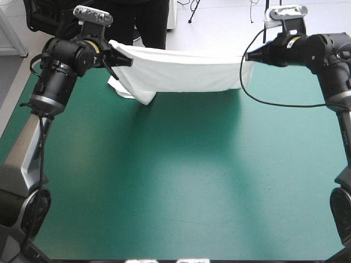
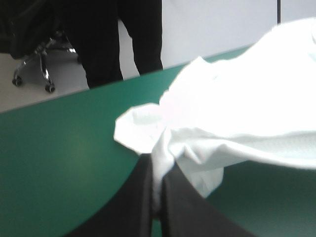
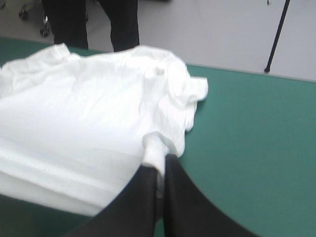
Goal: Fold the cloth
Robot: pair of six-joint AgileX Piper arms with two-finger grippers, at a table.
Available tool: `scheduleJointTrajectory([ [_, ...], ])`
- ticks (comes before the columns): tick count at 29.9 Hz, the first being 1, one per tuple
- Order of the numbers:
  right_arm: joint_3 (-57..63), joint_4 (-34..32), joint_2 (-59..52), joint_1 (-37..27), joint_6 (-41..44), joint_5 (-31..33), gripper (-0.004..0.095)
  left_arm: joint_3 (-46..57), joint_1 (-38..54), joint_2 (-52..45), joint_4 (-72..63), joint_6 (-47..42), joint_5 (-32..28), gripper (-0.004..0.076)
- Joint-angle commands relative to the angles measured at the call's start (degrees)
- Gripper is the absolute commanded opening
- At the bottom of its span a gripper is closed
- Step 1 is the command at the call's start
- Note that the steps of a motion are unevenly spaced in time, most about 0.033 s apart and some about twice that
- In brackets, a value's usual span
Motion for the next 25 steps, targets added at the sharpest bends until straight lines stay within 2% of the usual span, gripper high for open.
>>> scheduleJointTrajectory([
  [1,5.82,0.34,-6.58,-0.46,-0.87,-0.15,-0.0017,7.37,-0.34,-7.06,-1.26,0.52,0.14,-0.0009],
  [7,20.29,1.40,-11.81,0.18,-2.24,4.90,-0.0017,28.98,-0.71,-15.67,-3.94,0.52,1.79,-0.0009],
  [10,26.21,4.28,-14.02,0.41,-3.01,6.22,-0.0017,38.80,-0.71,-20.79,-6.24,0.38,1.27,-0.0009],
  [13,31.46,4.28,-15.97,2.13,-3.58,8.46,-0.0017,47.58,-0.71,-25.75,-9.27,0.38,0.29,-0.0009],
  [19,41.54,4.19,-18.10,6.29,-3.33,12.76,-0.0016,60.78,-0.71,-34.24,-13.85,0.53,0.26,-0.0009],
  [25,50.21,5.01,-19.67,10.20,-1.97,16.56,-0.0017,69.45,-0.71,-39.85,-16.19,0.16,1.64,-0.0009],
])
